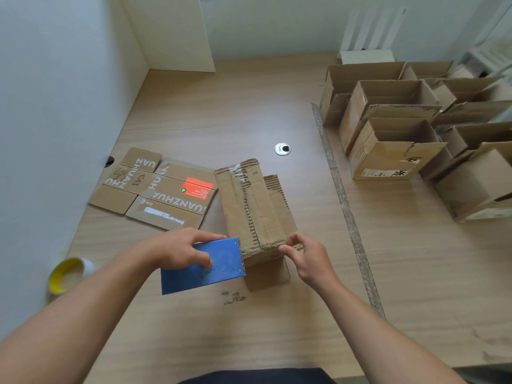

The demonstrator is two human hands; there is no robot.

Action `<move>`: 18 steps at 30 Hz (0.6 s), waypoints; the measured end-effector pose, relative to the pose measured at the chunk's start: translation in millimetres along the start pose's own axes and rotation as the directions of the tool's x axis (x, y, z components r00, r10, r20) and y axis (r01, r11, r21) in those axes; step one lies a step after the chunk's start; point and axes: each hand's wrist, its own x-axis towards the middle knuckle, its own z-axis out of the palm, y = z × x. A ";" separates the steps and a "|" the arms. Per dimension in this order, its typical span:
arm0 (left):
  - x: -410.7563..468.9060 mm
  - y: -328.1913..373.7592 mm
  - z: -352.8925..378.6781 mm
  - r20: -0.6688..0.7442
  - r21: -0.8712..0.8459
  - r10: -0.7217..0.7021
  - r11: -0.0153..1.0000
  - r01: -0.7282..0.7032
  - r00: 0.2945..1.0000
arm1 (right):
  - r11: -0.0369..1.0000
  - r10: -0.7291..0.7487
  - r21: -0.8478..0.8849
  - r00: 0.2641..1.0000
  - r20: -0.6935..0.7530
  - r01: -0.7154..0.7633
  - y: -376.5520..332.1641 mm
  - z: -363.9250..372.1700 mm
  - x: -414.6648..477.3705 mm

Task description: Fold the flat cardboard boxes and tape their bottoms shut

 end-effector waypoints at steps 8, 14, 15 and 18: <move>2.7 0.4 -1.3 -0.011 -0.022 0.008 1.000 -0.008 1.000 | 0.932 -0.255 -0.249 0.965 0.065 0.263 12.7 -8.8 26.0; 2.6 -0.6 0.1 -0.023 -0.041 0.021 0.999 -0.022 0.999 | 0.604 -0.382 -0.527 0.798 0.467 0.598 -10.6 -15.8 44.7; 2.2 -0.7 0.4 -0.025 -0.044 0.024 0.999 -0.025 0.999 | 0.552 -0.395 -0.521 0.754 0.525 0.652 -13.3 -10.5 48.5; 0.5 -1.2 1.4 -0.035 -0.061 0.034 0.997 -0.036 0.999 | 0.481 -0.470 -0.477 0.676 0.568 0.735 -6.3 6.6 54.5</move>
